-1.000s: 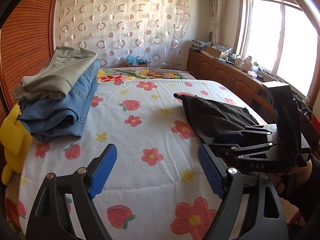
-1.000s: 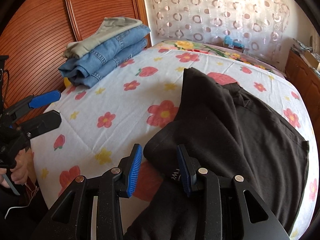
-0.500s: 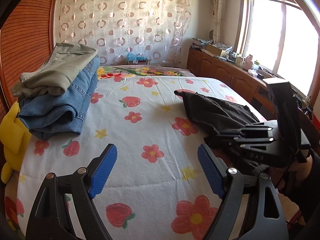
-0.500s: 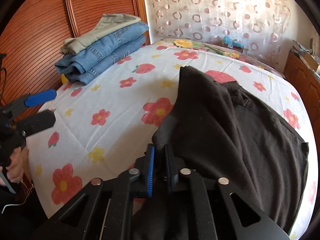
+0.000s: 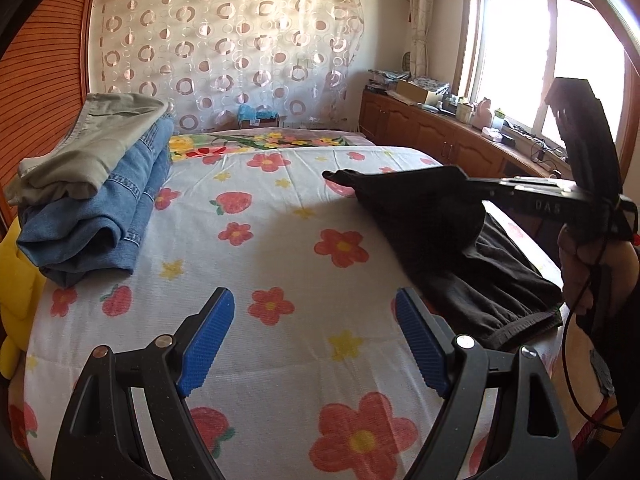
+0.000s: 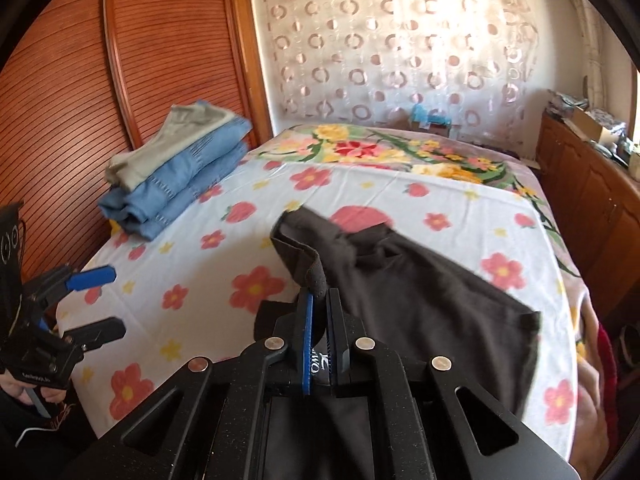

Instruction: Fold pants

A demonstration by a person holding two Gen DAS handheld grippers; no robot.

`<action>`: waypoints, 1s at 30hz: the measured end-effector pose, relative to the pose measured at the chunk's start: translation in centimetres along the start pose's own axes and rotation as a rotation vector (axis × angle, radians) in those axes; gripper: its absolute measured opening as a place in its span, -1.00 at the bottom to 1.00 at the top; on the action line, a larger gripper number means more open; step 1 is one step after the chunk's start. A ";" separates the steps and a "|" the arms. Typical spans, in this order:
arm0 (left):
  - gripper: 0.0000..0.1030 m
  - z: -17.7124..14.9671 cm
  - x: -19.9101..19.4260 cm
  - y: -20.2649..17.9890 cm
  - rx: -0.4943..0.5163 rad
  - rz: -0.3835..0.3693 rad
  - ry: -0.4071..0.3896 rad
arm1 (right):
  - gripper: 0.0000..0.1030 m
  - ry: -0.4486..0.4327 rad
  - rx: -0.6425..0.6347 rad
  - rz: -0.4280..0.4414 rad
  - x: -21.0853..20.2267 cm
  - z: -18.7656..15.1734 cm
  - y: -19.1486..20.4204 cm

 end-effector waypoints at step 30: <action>0.62 0.1 6.1 -7.5 0.156 -0.086 0.117 | -0.37 0.053 0.115 -0.143 2.0 0.5 -6.4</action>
Point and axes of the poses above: each gripper's, at about its wrist camera, not at the fingertips, and x roughly the way its jaws point, y to its left, z to its top, the point moved 10 cm from there along x, roughly the way its jaws point, and after that the axes turned 1 degree about -y, right-handed, at the moved point
